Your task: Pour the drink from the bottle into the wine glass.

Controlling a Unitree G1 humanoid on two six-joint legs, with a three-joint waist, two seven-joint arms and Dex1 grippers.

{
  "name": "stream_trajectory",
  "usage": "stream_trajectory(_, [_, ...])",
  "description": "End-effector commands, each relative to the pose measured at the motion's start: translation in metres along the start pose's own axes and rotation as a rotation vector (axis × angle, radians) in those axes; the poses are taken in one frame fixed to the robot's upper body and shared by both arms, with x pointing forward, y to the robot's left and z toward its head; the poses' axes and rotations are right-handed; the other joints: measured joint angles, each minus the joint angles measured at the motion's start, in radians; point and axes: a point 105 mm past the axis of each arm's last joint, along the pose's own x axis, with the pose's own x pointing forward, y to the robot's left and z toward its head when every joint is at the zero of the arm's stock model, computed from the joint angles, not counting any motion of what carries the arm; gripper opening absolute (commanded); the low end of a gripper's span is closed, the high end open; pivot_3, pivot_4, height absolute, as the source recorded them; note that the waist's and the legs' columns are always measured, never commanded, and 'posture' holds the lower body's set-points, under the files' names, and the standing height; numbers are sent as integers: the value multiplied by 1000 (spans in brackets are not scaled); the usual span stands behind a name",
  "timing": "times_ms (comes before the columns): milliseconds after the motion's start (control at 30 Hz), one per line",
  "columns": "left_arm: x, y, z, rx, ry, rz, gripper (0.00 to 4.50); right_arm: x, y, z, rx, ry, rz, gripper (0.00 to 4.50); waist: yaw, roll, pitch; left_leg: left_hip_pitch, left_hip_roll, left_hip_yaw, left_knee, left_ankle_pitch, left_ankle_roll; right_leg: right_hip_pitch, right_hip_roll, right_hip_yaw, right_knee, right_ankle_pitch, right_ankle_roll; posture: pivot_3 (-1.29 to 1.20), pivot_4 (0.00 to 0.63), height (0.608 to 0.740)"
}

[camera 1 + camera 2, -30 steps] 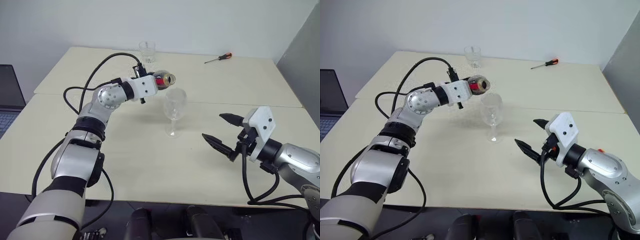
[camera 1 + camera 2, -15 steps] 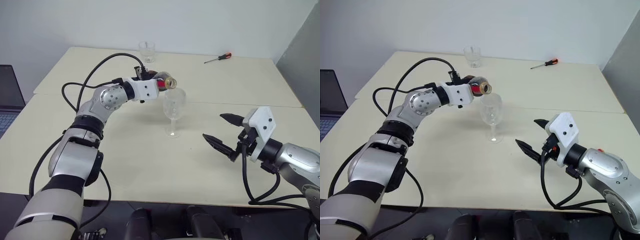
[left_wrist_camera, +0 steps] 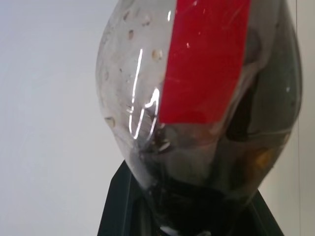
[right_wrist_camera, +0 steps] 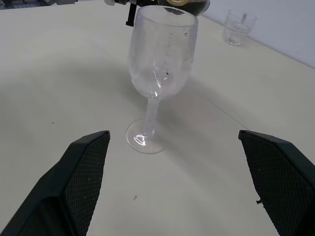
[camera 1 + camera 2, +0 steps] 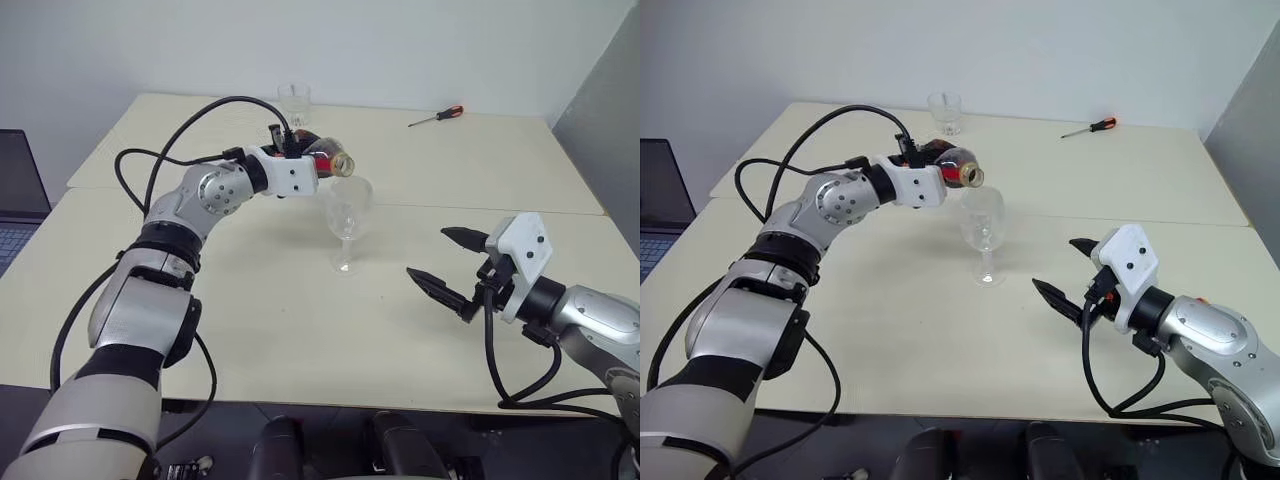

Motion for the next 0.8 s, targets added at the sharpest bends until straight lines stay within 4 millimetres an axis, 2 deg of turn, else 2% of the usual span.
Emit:
stream_trajectory(33, [1, 30, 12, 82, -41, 77, 738, -4, -3, 10, -41, -29, -13, 4500, 0, 0, 0, 0, 0, 0, 0, 0, 0, 0, 0, 0, 0, 0, 0, 0, 150, 740])
stream_trajectory(800, [-1, 46, 19, 215, -70, 117, 738, -5, -4, 13, -54, -33, -9, 4500, 0, 0, 0, 0, 0, 0, 0, 0, 0, 0, 0, 0, 0, 1, -2, 0, 150, 740])
